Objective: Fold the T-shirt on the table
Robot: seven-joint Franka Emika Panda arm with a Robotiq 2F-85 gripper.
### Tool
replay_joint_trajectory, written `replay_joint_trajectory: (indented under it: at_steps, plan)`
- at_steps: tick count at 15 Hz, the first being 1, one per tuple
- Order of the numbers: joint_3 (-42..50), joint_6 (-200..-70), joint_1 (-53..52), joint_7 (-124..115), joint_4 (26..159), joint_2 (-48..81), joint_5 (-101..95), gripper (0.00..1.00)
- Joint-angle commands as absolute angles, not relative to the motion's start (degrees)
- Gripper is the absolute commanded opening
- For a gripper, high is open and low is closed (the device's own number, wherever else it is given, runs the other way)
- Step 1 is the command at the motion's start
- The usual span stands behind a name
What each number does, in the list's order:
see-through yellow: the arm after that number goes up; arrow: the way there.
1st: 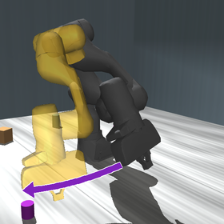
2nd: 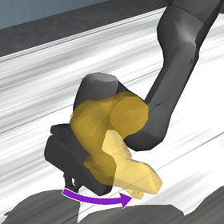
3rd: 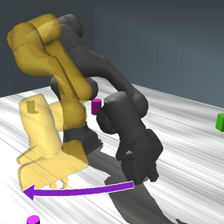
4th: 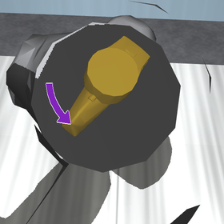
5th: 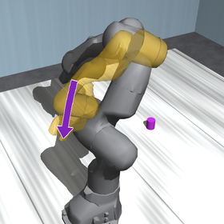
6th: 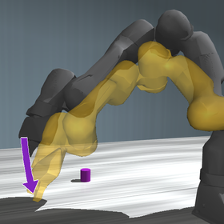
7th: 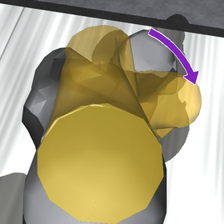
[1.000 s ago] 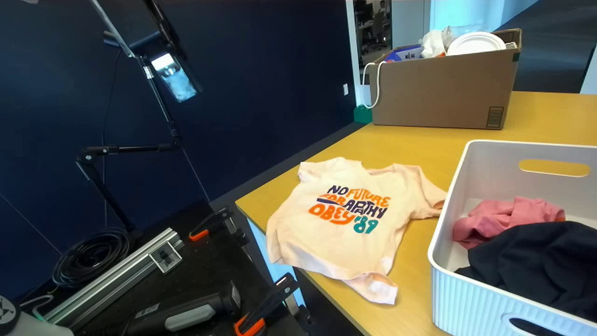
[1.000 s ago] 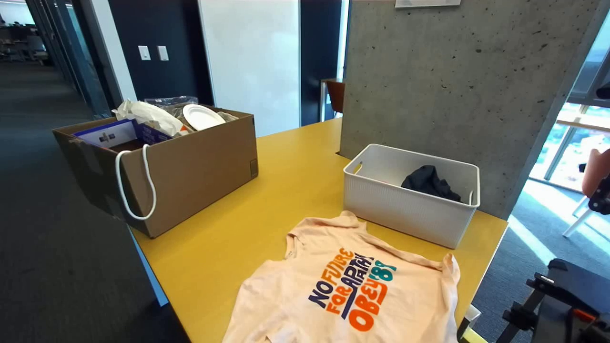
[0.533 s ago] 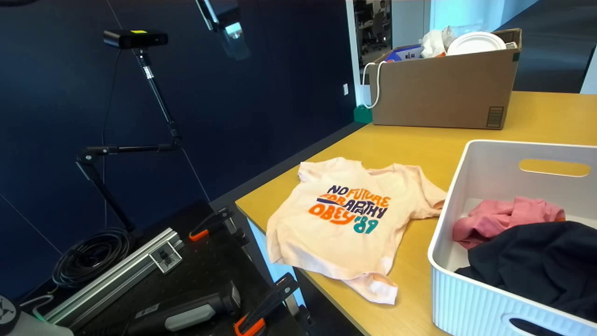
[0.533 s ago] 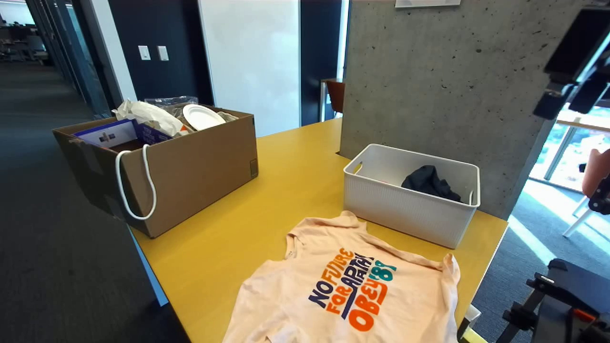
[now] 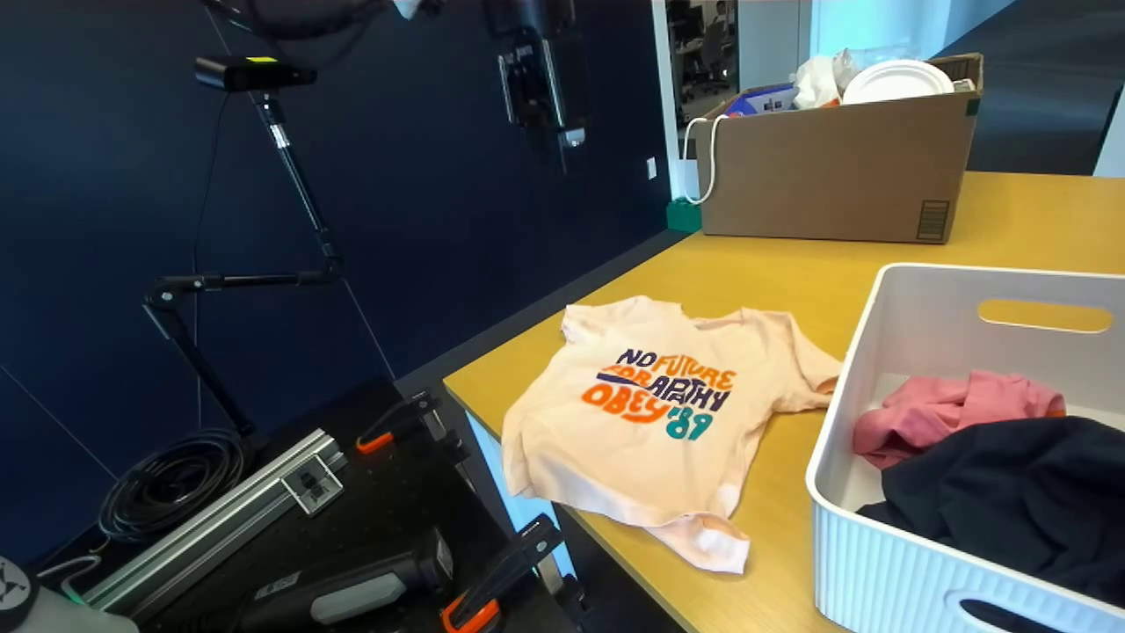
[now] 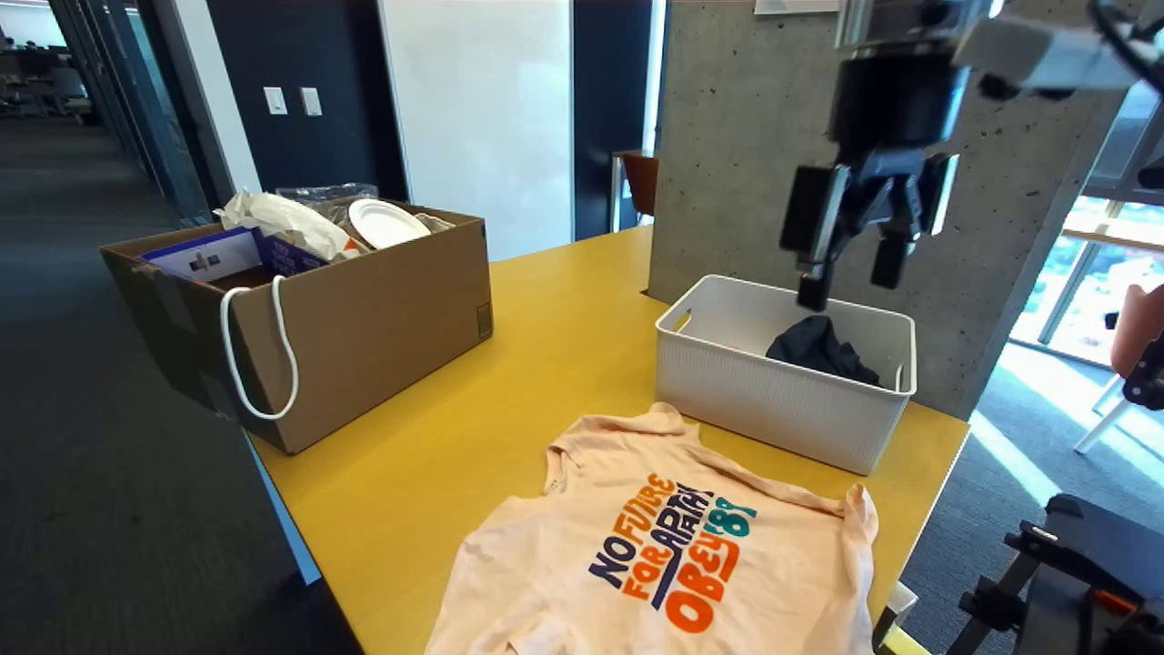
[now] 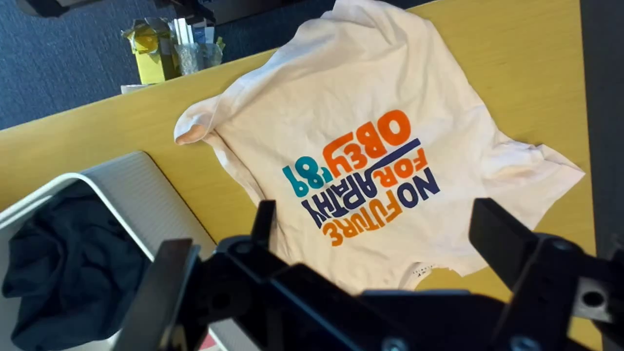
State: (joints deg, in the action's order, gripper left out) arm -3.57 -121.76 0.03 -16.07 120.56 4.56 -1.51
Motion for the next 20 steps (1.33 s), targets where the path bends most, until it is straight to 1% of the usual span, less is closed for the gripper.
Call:
replay_joint_trajectory:
  at_steps: [1, 7, 10, 14, 20]
  plan:
    - [-3.2, -126.6, -3.4, -19.9, 110.5, 18.7, -5.5, 1.0]
    - [-0.9, -136.4, -10.9, -23.0, 95.7, 40.1, -9.6, 1.0]
    - [-0.2, -135.9, -13.7, -22.6, 86.4, 49.8, -8.2, 1.0]
    - [-0.3, -135.1, -14.2, -20.0, 76.0, 57.7, -6.9, 1.0]
    - [-2.0, -132.6, -15.1, -17.1, 66.2, 63.5, -4.6, 1.0]
